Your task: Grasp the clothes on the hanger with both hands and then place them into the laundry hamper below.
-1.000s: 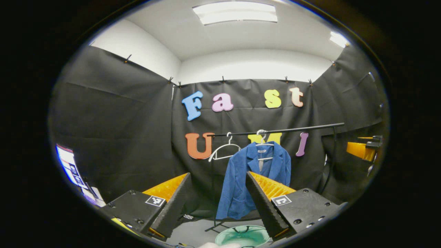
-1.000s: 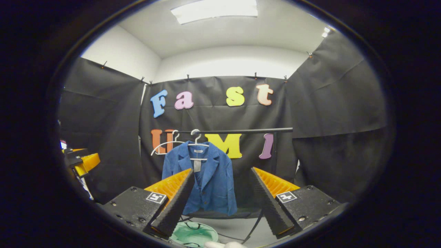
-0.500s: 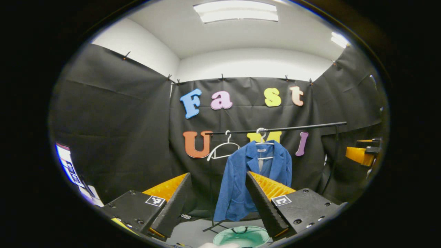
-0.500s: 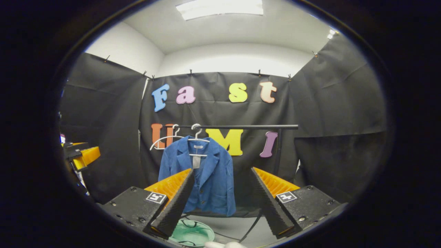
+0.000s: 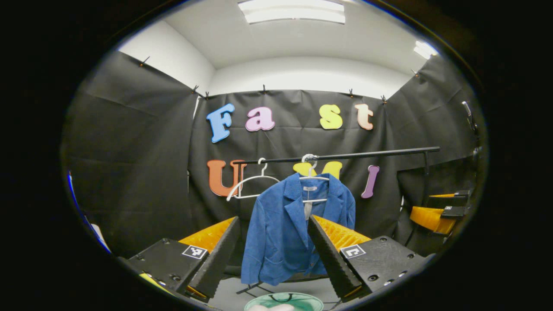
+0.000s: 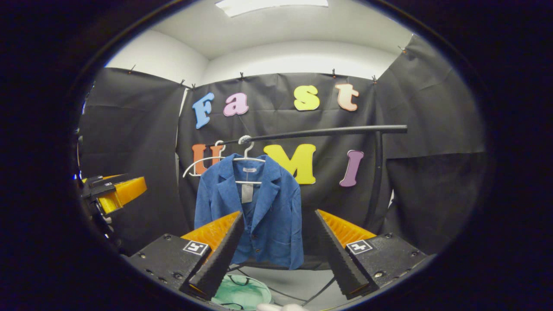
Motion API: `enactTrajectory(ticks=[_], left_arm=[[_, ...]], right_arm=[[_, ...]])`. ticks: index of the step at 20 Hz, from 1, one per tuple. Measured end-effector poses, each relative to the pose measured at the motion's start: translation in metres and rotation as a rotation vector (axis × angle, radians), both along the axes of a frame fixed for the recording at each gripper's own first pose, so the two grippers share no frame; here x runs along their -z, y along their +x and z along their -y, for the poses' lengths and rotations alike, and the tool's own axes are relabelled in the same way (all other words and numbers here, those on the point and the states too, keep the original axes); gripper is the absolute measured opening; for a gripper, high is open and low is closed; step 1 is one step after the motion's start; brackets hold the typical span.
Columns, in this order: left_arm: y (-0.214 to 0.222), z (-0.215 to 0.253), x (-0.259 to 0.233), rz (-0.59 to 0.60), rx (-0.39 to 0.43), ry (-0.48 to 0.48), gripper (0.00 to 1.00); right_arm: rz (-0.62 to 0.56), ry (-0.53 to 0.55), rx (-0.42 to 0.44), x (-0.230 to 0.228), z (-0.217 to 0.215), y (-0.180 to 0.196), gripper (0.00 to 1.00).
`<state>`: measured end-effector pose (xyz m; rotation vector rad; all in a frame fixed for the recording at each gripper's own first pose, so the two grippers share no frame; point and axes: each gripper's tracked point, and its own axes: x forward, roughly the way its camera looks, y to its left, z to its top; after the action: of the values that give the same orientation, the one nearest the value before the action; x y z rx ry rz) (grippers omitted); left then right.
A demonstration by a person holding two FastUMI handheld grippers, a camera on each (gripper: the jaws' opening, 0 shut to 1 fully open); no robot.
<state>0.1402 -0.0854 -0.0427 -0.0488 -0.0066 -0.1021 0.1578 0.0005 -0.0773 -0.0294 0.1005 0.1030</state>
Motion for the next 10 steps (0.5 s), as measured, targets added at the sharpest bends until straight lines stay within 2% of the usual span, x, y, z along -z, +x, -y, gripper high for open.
enactTrajectory(ticks=[5, 10], left_arm=[[0.069, 0.043, 0.04, -0.044, 0.04, -0.01, 1.0], [0.143, 0.068, 0.078, -0.054, 0.037, 0.002, 1.0]], right_arm=[[-0.021, -0.016, -0.08, 0.031, -0.011, 0.084, 1.0], [-0.037, -0.036, -0.148, 0.047, -0.024, 0.167, 1.0]])
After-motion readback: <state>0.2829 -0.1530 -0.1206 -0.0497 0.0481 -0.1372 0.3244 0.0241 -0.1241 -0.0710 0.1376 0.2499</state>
